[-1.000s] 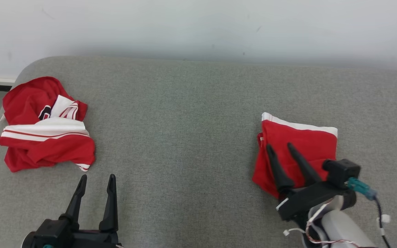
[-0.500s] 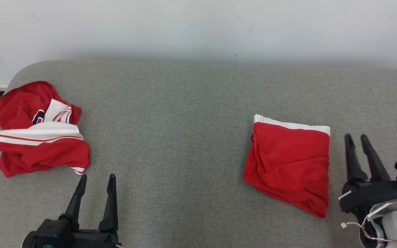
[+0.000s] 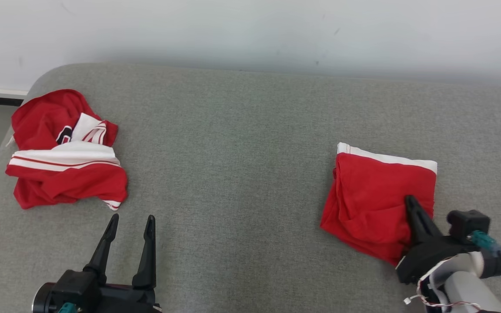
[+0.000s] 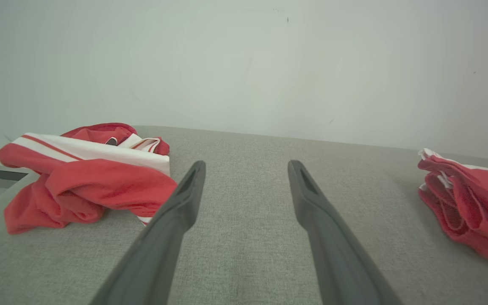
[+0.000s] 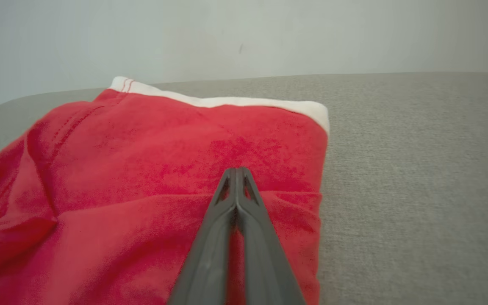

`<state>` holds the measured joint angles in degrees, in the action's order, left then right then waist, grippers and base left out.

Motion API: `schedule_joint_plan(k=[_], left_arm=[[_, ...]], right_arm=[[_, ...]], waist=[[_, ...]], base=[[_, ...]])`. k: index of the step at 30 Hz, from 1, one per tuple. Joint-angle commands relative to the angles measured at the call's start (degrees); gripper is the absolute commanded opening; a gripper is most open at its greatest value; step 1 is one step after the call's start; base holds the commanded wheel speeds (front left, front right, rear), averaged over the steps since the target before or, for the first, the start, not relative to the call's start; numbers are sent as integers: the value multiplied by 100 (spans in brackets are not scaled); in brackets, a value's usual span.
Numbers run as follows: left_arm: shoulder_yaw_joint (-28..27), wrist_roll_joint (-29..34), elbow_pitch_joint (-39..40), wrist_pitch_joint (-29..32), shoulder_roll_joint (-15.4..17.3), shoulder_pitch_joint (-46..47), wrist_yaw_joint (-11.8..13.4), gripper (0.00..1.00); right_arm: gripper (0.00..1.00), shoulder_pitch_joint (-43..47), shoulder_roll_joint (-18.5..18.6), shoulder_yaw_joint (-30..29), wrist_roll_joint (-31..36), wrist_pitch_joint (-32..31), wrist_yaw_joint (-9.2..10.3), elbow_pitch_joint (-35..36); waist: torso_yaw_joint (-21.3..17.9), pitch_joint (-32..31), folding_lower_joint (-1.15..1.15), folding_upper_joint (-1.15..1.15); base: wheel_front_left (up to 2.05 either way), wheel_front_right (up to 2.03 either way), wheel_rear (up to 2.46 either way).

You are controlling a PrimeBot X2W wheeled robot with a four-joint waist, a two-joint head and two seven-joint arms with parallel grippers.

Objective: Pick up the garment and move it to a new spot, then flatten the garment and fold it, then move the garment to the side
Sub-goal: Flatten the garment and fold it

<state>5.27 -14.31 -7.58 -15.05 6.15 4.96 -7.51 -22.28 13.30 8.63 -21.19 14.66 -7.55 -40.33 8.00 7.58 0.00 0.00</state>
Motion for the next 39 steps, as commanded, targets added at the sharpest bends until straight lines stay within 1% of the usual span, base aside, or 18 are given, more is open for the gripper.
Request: schedule_joint_plan(k=[1, 3, 4, 9, 10, 15, 18, 23, 29, 34, 39], left_arm=[[18, 4, -19, -19, 36, 75, 6, 100], [40, 4, -30, -19, 48, 89, 6, 100], [47, 8, -41, -19, 45, 82, 6, 100], [61, 16, -60, -19, 25, 50, 6, 100], [61, 16, -60, -19, 25, 50, 6, 100], [66, 9, -85, -19, 13, 62, 6, 100], [41, 15, -81, -19, 6, 67, 6, 100], [-2, 50, -55, -19, 39, 48, 6, 100], [-55, 90, -37, -19, 53, -12, 6, 100], [-78, 142, -22, -19, 64, -75, 6, 100], [-143, 184, -40, -19, 87, -146, 7, 100]], right_arm=[[0, -84, -78, 100, 58, 39, 11, -146], [0, -157, -209, 266, 118, 53, 11, -296], [0, -208, -344, 486, 160, 49, 11, -417], [0, -230, -661, 919, 181, 46, 11, -355], [0, -230, -661, 919, 181, 46, 11, -355], [0, -154, -886, 1303, 97, 48, 11, -231], [0, -165, -948, 1397, 64, 48, 11, -74], [0, -93, -954, 1227, 118, 48, 11, 624], [0, 214, -628, 787, 243, 48, 11, 1528], [0, 577, -413, 277, 340, 48, 11, 2000], [0, 1083, -378, -181, 432, 48, 11, 2384]], waist=[[89, 21, 0, 0], [127, 28, 0, 0], [158, 26, 0, 0], [204, 12, 0, 0], [204, 12, 0, 0], [224, -22, 0, 0], [190, -39, 0, 0], [20, -101, 0, 0], [-279, -214, 0, 0], [-537, -298, 0, 0], [-730, -400, 0, 0]], base=[[0, 0, 0], [0, 0, 0], [0, 0, 0], [0, 0, 0], [0, 0, 0], [0, 0, 0], [0, 0, 0], [0, 0, 0], [0, 0, 0], [0, 0, 0], [0, 0, 0]])
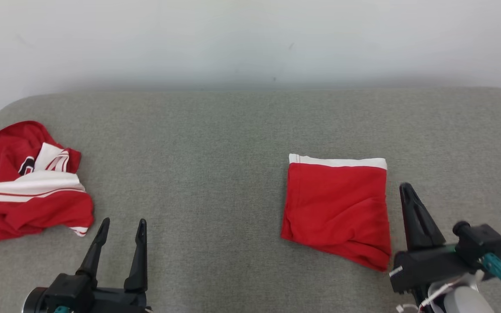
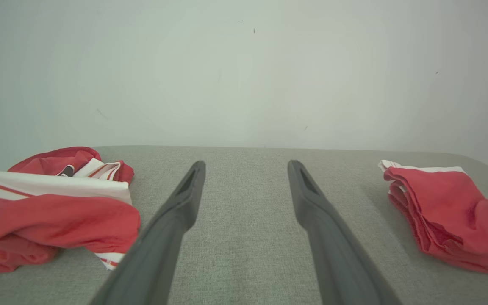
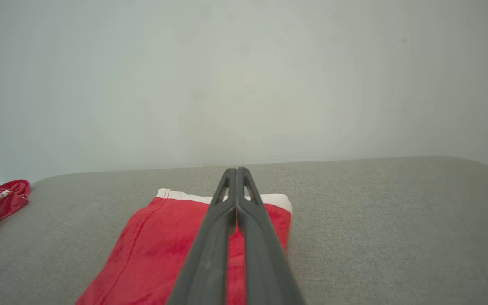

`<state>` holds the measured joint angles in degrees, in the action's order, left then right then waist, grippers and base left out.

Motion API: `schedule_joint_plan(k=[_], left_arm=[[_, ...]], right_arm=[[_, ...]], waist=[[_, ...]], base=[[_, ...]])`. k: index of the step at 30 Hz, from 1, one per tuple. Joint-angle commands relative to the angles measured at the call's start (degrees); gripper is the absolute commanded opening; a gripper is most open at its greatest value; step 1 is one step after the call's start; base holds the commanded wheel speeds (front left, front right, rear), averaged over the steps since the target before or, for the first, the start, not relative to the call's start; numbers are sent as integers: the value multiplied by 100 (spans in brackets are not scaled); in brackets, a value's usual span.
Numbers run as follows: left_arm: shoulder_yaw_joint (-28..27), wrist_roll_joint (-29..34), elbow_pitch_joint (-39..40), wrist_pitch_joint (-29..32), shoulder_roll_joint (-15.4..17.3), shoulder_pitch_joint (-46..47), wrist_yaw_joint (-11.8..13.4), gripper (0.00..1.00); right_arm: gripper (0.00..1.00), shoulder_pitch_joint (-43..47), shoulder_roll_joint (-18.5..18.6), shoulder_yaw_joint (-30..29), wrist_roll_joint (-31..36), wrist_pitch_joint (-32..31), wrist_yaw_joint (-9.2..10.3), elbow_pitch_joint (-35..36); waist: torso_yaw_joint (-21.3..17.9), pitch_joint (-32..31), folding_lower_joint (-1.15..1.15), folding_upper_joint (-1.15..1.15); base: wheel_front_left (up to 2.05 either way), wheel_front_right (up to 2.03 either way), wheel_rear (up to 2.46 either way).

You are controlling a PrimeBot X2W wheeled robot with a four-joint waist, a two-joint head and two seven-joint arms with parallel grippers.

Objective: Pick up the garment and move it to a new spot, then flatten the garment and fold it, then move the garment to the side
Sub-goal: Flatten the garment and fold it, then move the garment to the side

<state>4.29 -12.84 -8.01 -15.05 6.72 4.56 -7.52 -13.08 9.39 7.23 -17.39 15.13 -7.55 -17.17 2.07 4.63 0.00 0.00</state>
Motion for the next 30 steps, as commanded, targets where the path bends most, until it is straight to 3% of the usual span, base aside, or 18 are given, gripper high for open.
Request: schedule_joint_plan(k=[1, 9, 10, 11, 12, 13, 14, 30], left_arm=[[-59, 43, 2, -19, 29, -122, 8, 100], [-253, 100, 7, -19, 58, -286, 8, 100], [-277, 111, 19, -19, 56, -320, 8, 100], [-291, 126, 15, -19, 52, -367, 8, 100], [-307, 135, 12, -19, 56, -411, 8, 100], [-319, 145, 24, -19, 60, -456, 7, 100], [-331, 166, 34, -19, 45, -509, 8, 100], [-436, 300, 242, -19, -85, -926, 7, 100]], right_arm=[[0, 277, 17, -105, 69, 1, 11, 127], [0, 1049, -35, -357, 127, 2, 11, 463], [8, 1107, -49, -359, 140, 1, 11, 479], [29, 1154, -59, -366, 153, 1, 11, 498], [42, 1200, -79, -372, 159, 2, 11, 524], [86, 1237, -104, -373, 173, 1, 11, 540], [100, 1264, -123, -379, 196, 1, 11, 569], [100, 1446, -163, -518, 378, -83, 11, 852]], waist=[[-166, -119, 0, 0], [-315, -280, 0, 0], [-330, -299, 0, 0], [-335, -325, 0, 0], [-340, -349, 0, 0], [-343, -380, 0, 0], [-341, -407, 0, 0], [-233, -548, 0, 0]], base=[[0, 0, 0], [0, 0, 0], [0, 0, 0], [0, 0, 0], [0, 0, 0], [0, 0, 0], [0, 0, 0], [0, 0, 0]])
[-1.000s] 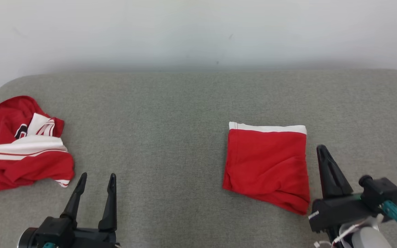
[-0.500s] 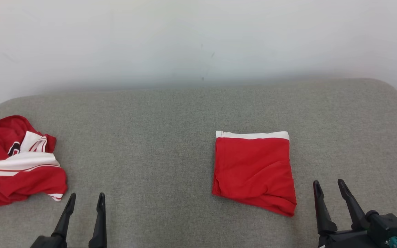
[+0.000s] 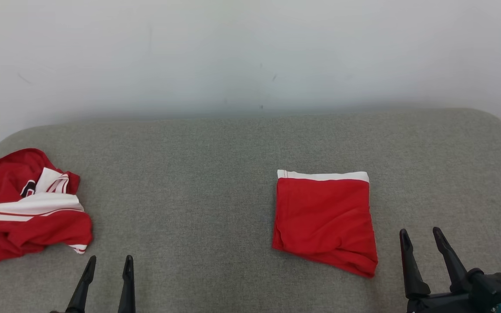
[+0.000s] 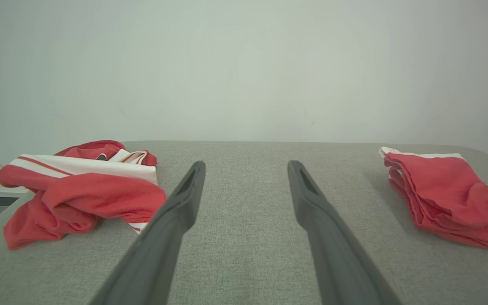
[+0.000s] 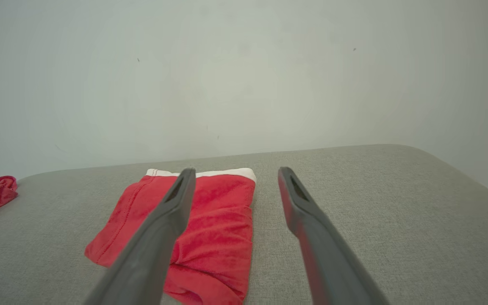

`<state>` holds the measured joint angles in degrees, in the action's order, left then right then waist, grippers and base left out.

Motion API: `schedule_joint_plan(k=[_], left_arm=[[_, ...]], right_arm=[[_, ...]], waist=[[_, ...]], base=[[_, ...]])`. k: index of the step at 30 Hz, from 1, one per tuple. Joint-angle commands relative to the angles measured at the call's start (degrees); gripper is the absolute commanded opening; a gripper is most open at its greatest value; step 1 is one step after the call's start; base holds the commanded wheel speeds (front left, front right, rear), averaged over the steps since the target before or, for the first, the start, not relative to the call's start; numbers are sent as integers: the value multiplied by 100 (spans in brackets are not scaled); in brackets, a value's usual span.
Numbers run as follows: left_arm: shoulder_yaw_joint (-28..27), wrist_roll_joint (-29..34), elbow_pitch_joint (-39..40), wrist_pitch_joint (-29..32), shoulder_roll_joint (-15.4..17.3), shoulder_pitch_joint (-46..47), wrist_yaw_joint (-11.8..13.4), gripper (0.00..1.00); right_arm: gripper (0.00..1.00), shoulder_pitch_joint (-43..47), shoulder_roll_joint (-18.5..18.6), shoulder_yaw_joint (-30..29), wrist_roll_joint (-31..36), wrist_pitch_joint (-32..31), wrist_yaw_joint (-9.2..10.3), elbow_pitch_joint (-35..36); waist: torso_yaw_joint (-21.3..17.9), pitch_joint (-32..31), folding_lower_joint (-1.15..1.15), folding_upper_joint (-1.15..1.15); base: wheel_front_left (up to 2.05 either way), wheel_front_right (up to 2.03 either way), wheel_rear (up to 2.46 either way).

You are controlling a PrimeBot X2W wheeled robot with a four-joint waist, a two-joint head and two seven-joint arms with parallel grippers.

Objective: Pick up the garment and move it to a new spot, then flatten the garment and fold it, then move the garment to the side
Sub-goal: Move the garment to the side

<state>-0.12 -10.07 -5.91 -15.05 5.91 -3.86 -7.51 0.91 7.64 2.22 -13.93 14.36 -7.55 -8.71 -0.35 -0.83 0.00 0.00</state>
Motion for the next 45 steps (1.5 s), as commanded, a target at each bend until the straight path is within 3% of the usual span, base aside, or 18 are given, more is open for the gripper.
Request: schedule_joint_plan(k=[1, 21, 29, 45], left_arm=[[14, 34, 46, -19, 6, -105, 7, 100], [46, 103, 120, -19, 39, -99, 7, 100], [159, 131, 113, -19, 6, 36, 7, 100], [486, -22, -22, -19, 23, 500, 7, 100]], right_arm=[[100, 47, 13, -35, 35, -8, 11, 25], [100, 83, -58, -159, 114, -139, 11, -25], [100, -336, 139, -146, 81, -461, 11, -308], [100, -1984, 392, -43, -16, -976, 11, -2229]], waist=[[18, -3, 0, 0], [83, 19, 0, 0], [224, 101, 0, 0], [687, 718, 0, 0]], base=[[0, 0, 0], [0, 0, 0], [0, 0, 0], [0, 0, 0]])
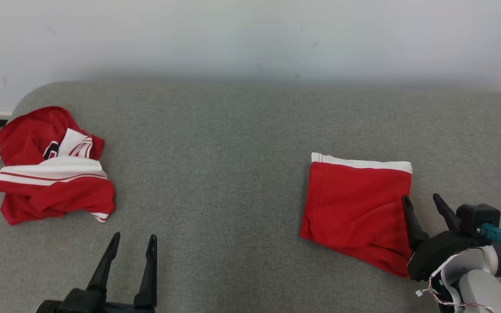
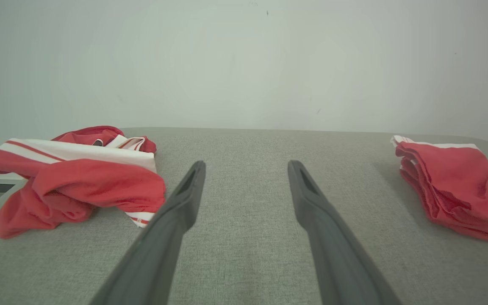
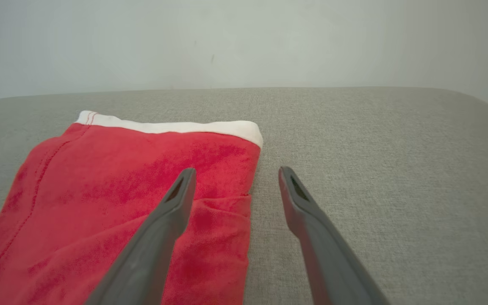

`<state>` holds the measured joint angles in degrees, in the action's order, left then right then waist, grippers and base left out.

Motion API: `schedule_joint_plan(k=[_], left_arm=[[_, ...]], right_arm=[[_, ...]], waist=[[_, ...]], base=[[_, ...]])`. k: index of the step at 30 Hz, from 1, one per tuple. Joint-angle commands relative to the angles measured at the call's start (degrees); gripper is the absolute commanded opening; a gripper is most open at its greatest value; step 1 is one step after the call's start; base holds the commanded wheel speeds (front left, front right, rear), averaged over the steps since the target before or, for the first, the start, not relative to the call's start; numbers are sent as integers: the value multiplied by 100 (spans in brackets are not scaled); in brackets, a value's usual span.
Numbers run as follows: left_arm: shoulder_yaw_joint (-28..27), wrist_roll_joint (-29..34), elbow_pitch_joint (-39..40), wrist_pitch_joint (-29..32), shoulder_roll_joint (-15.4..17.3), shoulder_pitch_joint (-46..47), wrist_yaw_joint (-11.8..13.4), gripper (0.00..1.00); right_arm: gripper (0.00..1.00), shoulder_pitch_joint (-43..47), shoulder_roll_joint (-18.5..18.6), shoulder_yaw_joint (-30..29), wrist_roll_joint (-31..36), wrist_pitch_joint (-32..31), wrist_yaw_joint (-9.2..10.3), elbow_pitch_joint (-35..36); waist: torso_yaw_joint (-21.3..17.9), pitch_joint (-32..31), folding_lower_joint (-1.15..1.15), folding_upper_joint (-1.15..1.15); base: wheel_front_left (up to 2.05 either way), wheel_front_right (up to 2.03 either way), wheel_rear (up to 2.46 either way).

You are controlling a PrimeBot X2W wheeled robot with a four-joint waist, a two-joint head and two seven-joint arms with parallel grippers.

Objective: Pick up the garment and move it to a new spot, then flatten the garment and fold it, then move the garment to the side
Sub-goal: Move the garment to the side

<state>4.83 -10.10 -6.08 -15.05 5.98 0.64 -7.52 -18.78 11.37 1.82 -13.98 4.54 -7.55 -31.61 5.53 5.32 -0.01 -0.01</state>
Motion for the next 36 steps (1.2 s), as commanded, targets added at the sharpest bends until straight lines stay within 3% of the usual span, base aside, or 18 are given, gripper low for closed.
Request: schedule_joint_plan(k=[1, 13, 14, 15, 16, 27, 36], left_arm=[[5, -25, -10, -19, 13, 86, 8, 100], [72, -97, -80, -19, 11, 332, 8, 100], [56, -102, -83, -19, 12, 349, 8, 100], [44, -109, -91, -19, 6, 362, 8, 100], [35, -114, -101, -19, 4, 371, 8, 100], [180, -130, -50, -19, 1, 544, 8, 100], [293, -147, 122, -19, 85, 908, 8, 100]], right_arm=[[100, -93, 28, 10, -8, 1, 11, -88], [100, -806, 69, 359, -266, -203, 11, -1760], [81, -816, 31, 407, -316, -237, 11, -1853], [24, -822, 7, 450, -378, -258, 11, -1926], [0, -842, -10, 505, -433, -275, 11, -1984], [0, -1495, 456, 1260, -552, -272, 15, -1949], [0, -2364, 1380, 2098, -718, -693, 13, -1485]], waist=[[122, 135, 1, 1], [267, 474, 1, 1], [261, 483, 1, 1], [253, 490, 1, 1], [238, 494, 1, 1], [14, 745, 1, 1], [-278, 1471, 1, 1]], base=[[0, 0, 0], [0, 0, 0], [0, 0, 0], [0, 0, 0], [0, 0, 0], [0, 0, 0], [0, 0, 0]])
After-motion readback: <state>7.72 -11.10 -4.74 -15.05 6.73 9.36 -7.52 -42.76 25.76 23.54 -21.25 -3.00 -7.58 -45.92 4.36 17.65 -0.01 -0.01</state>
